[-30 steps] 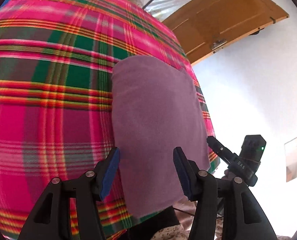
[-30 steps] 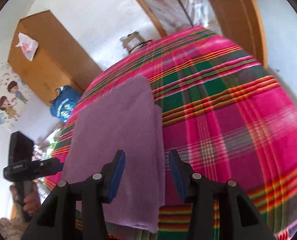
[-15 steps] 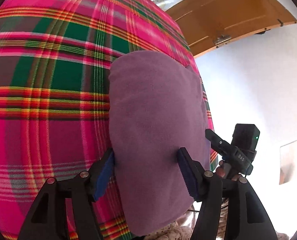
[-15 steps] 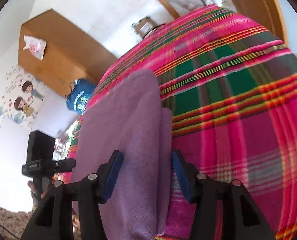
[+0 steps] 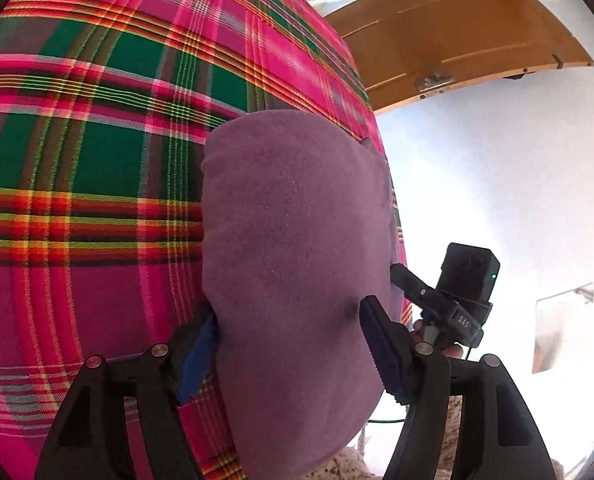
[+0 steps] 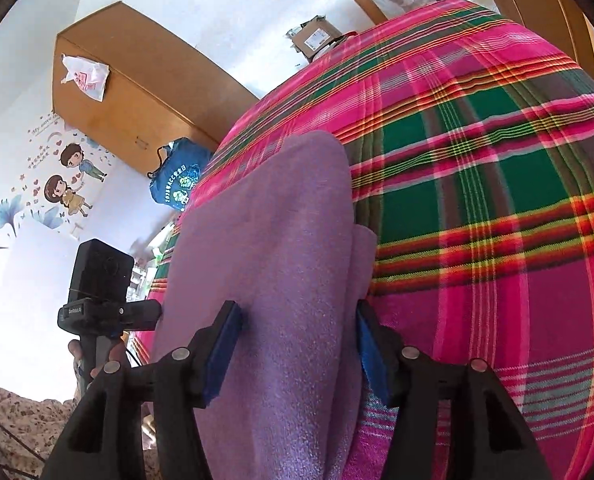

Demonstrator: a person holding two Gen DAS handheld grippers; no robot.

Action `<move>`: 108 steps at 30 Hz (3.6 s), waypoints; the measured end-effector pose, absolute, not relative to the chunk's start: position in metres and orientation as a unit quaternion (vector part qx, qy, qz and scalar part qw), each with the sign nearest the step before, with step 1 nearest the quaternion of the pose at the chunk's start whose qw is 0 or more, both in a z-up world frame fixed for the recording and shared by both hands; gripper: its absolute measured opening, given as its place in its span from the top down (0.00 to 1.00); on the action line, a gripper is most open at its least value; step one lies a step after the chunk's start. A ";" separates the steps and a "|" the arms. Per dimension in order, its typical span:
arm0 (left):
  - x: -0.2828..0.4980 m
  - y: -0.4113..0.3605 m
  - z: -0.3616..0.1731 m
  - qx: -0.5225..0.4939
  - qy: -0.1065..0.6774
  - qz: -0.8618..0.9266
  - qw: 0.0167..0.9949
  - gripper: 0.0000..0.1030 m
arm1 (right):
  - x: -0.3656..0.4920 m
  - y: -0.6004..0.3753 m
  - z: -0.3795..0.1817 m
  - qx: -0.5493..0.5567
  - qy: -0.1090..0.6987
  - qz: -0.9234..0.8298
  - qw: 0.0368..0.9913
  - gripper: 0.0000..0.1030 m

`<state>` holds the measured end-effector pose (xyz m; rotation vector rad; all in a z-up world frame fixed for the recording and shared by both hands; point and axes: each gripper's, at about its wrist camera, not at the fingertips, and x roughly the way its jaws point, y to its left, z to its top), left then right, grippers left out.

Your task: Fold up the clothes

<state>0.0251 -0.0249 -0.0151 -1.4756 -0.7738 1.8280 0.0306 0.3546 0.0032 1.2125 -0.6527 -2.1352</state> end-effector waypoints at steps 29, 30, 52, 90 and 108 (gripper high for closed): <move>0.019 -0.031 -0.026 -0.573 -0.362 0.668 0.307 0.67 | 0.041 0.325 0.018 0.459 -0.212 -0.836 0.212 0.74; 0.019 -0.031 -0.026 -0.573 -0.363 0.667 0.307 0.68 | 0.042 0.326 0.019 0.458 -0.215 -0.837 0.209 0.75; -0.022 -0.084 0.008 -0.534 -0.381 0.703 0.276 0.69 | 0.005 0.273 0.048 0.433 -0.250 -0.827 0.257 0.76; -0.139 -0.236 0.014 -0.471 -0.419 0.766 0.125 0.69 | -0.130 0.093 0.006 0.444 -0.285 -0.781 0.334 0.77; -0.144 -0.257 -0.009 -0.478 -0.426 0.760 0.113 0.69 | -0.150 0.093 -0.023 0.462 -0.292 -0.784 0.294 0.70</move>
